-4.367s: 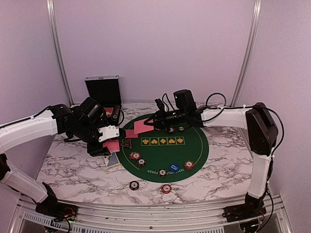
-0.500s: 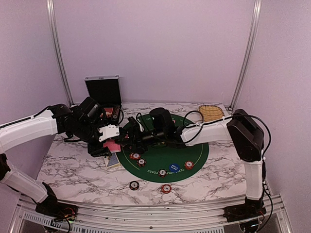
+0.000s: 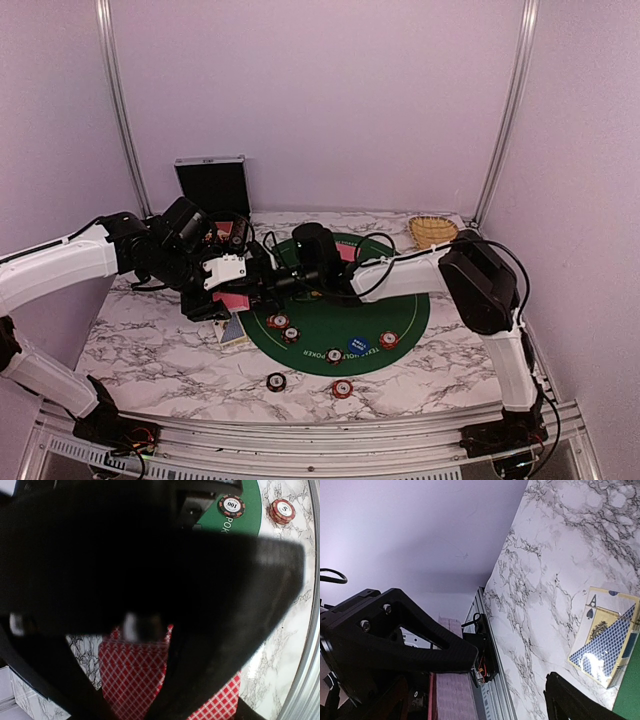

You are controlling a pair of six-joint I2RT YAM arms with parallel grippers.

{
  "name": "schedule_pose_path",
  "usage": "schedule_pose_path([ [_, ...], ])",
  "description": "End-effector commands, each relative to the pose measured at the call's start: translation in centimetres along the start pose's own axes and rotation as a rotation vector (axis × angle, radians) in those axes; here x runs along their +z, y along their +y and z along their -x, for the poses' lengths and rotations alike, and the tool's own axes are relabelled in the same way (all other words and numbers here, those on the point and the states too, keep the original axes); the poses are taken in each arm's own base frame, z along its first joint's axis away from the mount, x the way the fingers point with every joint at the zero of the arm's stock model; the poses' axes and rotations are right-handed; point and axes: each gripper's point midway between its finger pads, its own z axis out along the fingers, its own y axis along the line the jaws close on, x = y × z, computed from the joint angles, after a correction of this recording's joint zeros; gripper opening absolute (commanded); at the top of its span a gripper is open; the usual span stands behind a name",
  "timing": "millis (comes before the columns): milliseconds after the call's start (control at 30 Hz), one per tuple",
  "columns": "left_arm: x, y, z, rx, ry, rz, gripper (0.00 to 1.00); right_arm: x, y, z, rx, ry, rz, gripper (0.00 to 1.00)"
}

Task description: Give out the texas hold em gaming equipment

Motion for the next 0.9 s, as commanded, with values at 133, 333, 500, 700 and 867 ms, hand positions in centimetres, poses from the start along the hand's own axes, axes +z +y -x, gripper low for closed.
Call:
schedule_pose_path([
  [133, -1.4, 0.8, 1.5, 0.006, -0.062, 0.023, 0.0, 2.1, 1.4, -0.1, -0.02, 0.045, 0.052, 0.91],
  [333, -1.6, 0.8, 1.6, 0.006, -0.069, 0.025, 0.0, 1.7, -0.5, 0.0, 0.006, 0.038, -0.028, 0.84],
  [500, -1.7, 0.8, 1.7, 0.007, -0.072, 0.026, 0.0, 0.7, -1.3, 0.1, 0.022, 0.025, -0.057, 0.76],
  [700, -1.6, 0.7, 1.6, 0.006, -0.068, 0.026, 0.0, -0.7, -1.4, 0.3, 0.018, 0.007, -0.083, 0.71],
  [867, -1.7, 0.8, 1.6, 0.007, -0.07, 0.028, 0.0, -2.0, -1.6, 0.3, 0.016, -0.005, -0.105, 0.65],
])
